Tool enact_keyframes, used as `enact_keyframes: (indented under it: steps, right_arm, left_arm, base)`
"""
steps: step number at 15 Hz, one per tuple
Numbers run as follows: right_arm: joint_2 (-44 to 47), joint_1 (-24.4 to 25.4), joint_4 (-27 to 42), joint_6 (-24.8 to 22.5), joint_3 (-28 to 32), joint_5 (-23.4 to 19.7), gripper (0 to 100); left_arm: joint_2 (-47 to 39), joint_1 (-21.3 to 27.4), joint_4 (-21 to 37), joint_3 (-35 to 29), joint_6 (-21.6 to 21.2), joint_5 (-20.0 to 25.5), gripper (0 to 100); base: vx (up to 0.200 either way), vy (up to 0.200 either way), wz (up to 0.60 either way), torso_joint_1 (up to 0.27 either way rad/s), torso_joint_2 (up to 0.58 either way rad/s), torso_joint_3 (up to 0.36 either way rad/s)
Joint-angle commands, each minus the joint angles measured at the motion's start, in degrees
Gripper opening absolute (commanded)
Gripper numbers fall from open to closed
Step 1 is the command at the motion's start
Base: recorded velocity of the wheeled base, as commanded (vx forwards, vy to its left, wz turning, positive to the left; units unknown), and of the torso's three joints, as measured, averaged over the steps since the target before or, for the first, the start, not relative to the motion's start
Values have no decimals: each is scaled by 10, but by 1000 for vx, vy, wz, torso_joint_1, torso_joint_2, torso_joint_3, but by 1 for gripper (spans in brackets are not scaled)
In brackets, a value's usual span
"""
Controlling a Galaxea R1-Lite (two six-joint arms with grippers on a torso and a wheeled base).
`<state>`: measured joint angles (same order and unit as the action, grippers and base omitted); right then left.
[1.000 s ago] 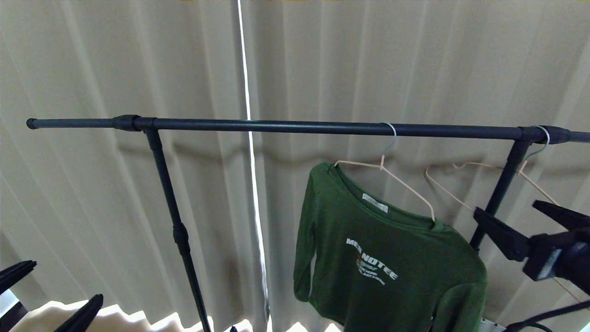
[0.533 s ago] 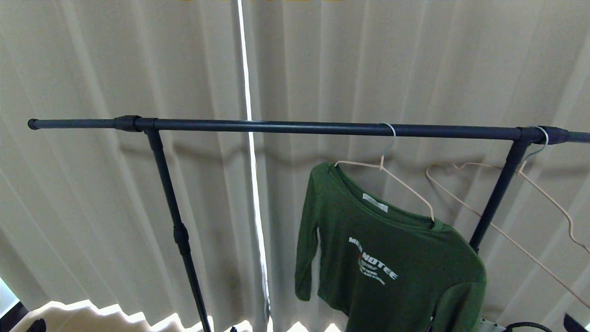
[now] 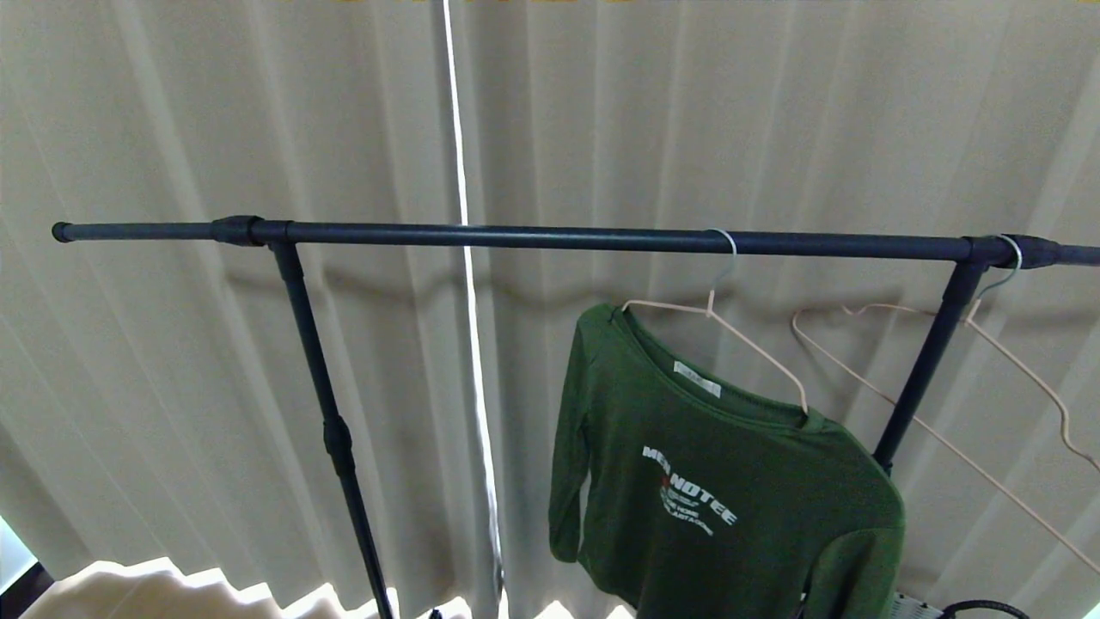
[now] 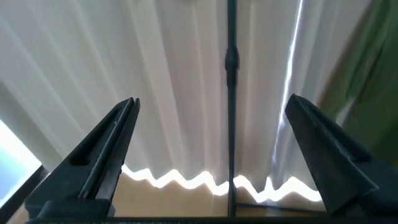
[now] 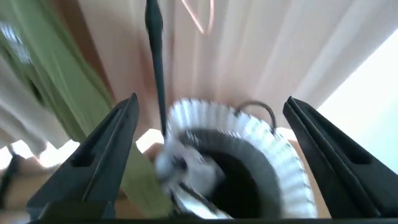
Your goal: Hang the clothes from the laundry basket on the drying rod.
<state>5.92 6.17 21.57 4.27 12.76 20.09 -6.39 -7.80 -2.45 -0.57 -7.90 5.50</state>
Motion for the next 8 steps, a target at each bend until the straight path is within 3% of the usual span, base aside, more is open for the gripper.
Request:
enact_keyframes:
  steps: [1, 2, 4, 5, 6, 7, 8]
  right_arm:
    - [-8, 0, -90, -9, -55, -51, 100]
    - [-8, 0, -119, -31, -69, -86, 100]
    - [-8, 0, -130, -38, -78, -96, 100]
    - [-7, 0, -161, -42, -106, -153, 100]
    - [-7, 0, -161, -42, -106, -153, 100]
    - [-7, 0, -161, -43, -107, -181, 100]
    - [-7, -5, -158, -44, -105, -177, 100]
  left_arm:
    - [6, 3, 5, 6, 5, 49, 100]
    - [6, 3, 13, 6, 6, 74, 100]
    - [7, 3, 14, 6, 6, 73, 100]
    - [6, 6, 16, 6, 8, 79, 100]
    - [6, 6, 16, 6, 8, 79, 100]
    - [10, 53, 16, 6, 8, 79, 100]
    - [13, 79, 17, 6, 9, 76, 100]
  base:
    - [0, 0, 0, 0, 0, 0]
    - [0, 0, 0, 0, 0, 0]
    - [0, 0, 0, 0, 0, 0]
    - [0, 0, 0, 0, 0, 0]
    - [0, 0, 0, 0, 0, 0]
    - [0, 0, 0, 0, 0, 0]
    - [0, 0, 0, 0, 0, 0]
